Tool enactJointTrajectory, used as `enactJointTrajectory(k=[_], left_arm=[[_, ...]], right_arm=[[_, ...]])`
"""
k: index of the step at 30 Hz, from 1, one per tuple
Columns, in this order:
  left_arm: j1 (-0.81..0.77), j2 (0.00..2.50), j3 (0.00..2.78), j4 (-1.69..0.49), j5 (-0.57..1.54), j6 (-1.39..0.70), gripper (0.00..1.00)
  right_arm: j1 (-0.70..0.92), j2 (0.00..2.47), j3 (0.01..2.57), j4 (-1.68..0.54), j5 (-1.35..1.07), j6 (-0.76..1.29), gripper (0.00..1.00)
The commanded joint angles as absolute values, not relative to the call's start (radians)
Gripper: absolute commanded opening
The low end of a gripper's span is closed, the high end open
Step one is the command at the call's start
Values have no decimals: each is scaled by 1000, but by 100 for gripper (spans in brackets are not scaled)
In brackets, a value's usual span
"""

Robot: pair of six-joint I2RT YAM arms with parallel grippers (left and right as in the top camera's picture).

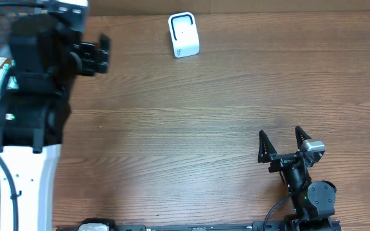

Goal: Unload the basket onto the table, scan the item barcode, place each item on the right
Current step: 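Move the left gripper over the grey basket and reach inside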

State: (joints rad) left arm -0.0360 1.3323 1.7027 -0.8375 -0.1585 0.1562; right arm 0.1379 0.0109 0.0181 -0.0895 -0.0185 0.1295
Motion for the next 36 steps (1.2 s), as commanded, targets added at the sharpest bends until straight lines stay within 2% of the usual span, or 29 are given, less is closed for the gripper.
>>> enactJointTrajectory(k=[1, 8, 13, 20, 24, 36], left_arm=[[117, 1357, 1737, -838, -134, 123, 100], [439, 1409, 1737, -860, 72, 64, 100], [613, 1483, 1737, -869, 211, 45, 100], [711, 1613, 1737, -889, 249, 68, 100], [716, 1679, 1737, -895, 263, 110, 100], [711, 1850, 1737, -924, 264, 154, 91]], right_arm=[[134, 3, 8, -84, -12, 122, 100], [134, 3, 8, -84, -12, 122, 100], [134, 3, 8, -84, -12, 122, 100], [134, 3, 8, -84, -12, 122, 100], [134, 3, 8, -84, -12, 122, 100], [134, 3, 8, -84, -12, 122, 100]])
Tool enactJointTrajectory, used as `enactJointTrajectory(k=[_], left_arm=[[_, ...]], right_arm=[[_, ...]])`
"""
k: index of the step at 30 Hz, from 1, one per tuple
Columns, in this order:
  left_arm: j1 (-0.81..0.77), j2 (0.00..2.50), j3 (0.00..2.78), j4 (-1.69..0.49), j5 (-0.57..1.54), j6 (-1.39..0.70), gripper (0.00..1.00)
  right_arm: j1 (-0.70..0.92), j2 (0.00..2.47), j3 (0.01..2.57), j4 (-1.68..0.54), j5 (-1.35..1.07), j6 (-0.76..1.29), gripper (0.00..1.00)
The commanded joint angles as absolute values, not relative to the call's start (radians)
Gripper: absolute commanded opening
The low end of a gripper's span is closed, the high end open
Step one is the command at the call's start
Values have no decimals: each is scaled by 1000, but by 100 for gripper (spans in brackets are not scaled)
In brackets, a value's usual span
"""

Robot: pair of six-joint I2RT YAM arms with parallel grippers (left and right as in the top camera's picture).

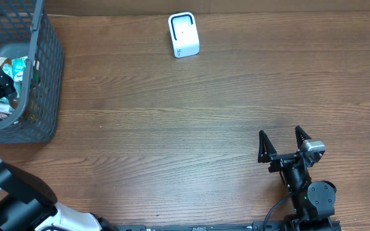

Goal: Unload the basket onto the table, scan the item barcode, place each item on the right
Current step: 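Move the left gripper over the grey basket and reach inside, then grasp the yellow juice bottle by its cap with the left gripper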

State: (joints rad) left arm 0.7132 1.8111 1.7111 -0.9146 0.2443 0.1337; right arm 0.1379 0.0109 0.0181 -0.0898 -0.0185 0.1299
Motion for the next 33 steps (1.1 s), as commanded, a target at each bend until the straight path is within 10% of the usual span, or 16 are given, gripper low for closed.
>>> enactJointTrajectory(k=[1, 12, 33], left_arm=[[710, 1862, 1737, -928, 264, 155, 91], [667, 1945, 1736, -944, 252, 203, 90], [665, 1988, 1736, -958, 252, 202, 44]], right_arm=[[134, 3, 8, -84, -12, 122, 100], [134, 3, 8, -84, -12, 122, 100], [134, 3, 8, -84, -12, 122, 100]])
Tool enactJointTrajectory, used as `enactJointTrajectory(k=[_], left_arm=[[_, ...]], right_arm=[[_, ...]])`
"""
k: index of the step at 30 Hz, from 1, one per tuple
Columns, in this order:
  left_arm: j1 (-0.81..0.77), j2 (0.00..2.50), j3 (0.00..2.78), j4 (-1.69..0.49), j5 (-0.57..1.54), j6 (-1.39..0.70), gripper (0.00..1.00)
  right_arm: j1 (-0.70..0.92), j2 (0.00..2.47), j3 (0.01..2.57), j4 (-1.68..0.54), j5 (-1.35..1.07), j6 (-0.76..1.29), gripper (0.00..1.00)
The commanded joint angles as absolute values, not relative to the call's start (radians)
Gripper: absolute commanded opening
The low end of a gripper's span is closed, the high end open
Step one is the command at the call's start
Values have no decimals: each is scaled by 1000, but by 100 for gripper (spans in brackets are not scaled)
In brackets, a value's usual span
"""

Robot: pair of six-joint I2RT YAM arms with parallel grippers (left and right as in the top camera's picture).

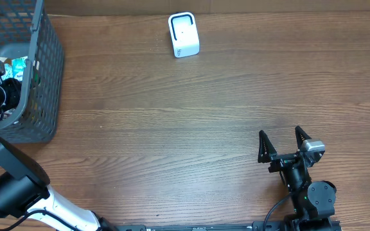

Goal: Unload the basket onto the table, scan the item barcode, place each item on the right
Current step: 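Grasp the yellow juice bottle by its cap with the left gripper, then lift the bottle out and carry it toward the white scanner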

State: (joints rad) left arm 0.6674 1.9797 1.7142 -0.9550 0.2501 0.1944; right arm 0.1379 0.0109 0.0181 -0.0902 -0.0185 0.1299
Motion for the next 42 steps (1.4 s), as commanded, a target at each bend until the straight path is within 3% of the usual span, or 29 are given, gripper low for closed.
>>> enactJointTrajectory(k=[1, 5, 8, 25, 35, 42], left_arm=[[665, 1987, 1736, -957, 252, 202, 42], [665, 1970, 1741, -950, 252, 201, 36], [666, 1944, 1764, -945, 251, 177, 27], [651, 1627, 2037, -945, 253, -163, 19], [516, 1459, 2040, -996, 256, -329, 4], [340, 1451, 2039, -1106, 256, -329, 4]], right_arm=[[134, 3, 8, -84, -12, 122, 100], [134, 3, 8, -84, -12, 122, 100], [134, 3, 8, -84, -12, 122, 100], [134, 3, 8, -84, -12, 122, 100], [134, 3, 8, -84, -12, 122, 100], [134, 3, 8, -84, -12, 122, 100]])
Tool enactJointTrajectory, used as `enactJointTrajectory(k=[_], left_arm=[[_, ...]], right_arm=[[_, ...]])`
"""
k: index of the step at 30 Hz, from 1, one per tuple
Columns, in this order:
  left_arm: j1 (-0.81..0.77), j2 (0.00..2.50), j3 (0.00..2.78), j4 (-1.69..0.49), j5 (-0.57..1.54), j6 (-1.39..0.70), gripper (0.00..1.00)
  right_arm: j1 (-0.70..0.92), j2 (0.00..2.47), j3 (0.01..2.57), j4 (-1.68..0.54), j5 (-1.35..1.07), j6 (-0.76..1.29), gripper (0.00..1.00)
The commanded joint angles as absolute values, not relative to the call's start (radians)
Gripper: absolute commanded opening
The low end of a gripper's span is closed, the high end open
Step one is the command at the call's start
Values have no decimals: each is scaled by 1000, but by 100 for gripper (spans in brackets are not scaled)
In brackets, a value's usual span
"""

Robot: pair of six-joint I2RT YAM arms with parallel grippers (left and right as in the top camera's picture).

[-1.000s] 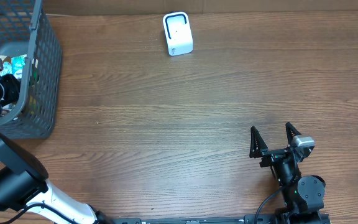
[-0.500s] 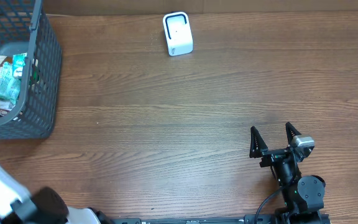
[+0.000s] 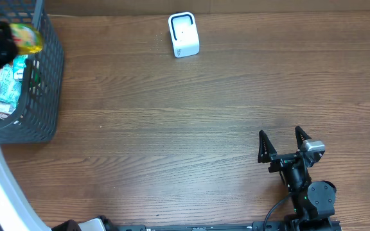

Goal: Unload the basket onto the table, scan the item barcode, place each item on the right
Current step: 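Lift the bottle out and carry it toward the white scanner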

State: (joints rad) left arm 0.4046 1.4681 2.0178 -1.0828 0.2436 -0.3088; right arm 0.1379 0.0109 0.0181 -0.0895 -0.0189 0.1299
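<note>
In the overhead view a yellow, rounded item [image 3: 27,38] hangs over the back of the grey mesh basket [image 3: 49,77] at the far left. My left gripper [image 3: 13,40] is shut on it; its black fingers are partly blurred and cut off by the frame edge. The white barcode scanner [image 3: 184,34] stands upright at the back middle of the wooden table. My right gripper [image 3: 281,142] rests near the front right, open, with nothing between its fingers.
The basket still holds several packets [image 3: 8,86], white and teal. My left arm's white link runs along the left edge below the basket. Bare wood lies between the basket and the scanner.
My left gripper was low inside the basket among the packets. Now it is further back and higher, shut on a yellow item. The right arm has not moved.
First my left arm loomed over the basket and hid most of it. At the following two moments the gripper was down inside the basket among the packets. Now it holds a yellow item above the basket's back part. The right gripper stayed open throughout.
</note>
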Motion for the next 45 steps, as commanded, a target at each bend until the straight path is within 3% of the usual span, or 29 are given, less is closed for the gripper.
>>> enactJointTrajectory(k=[1, 17, 32, 45], left_arm=[[321, 1452, 2039, -1121, 256, -330, 4], [45, 1560, 2038, -1335, 263, -329, 4], [-258, 1773, 2038, -1275, 250, -382, 4], [-545, 1856, 2038, -1177, -154, -661, 4]], right_arm=[[134, 3, 8, -84, -12, 122, 100], [134, 3, 8, -84, -12, 122, 100], [134, 3, 8, -84, -12, 122, 100], [134, 3, 8, -84, -12, 122, 100]])
